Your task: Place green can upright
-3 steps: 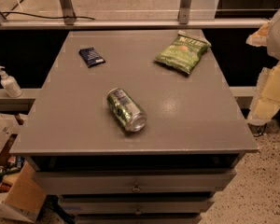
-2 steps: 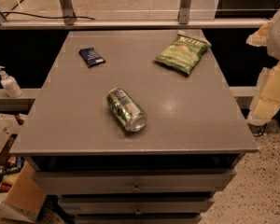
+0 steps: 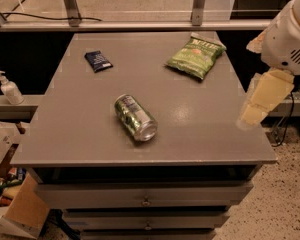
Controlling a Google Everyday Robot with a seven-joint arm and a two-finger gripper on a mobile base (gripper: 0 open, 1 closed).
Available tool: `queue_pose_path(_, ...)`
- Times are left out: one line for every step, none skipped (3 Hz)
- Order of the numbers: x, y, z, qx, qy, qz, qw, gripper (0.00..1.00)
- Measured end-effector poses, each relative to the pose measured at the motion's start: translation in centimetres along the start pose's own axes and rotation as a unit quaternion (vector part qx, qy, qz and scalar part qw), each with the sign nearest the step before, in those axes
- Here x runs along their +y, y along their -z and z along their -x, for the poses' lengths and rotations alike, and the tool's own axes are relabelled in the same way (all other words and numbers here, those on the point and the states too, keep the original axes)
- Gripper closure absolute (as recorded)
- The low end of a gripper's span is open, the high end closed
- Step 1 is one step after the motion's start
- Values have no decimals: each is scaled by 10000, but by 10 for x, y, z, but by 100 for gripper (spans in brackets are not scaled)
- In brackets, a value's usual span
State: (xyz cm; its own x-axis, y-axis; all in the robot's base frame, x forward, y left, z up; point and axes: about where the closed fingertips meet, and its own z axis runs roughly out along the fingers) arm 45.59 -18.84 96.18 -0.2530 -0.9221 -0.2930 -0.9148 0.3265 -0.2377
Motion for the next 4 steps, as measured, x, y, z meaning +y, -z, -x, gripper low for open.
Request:
queue_pose_path(-8,-27,29,-133,-286,1,9995,0)
queue_pose_path(-12,-52,58,-129,-504,67,9986,0)
queue_pose_path(-13,-78,87,-52,-768,151,9969,0)
queue_pose_path(-15,-98,109,128,-1113,87,9937,0)
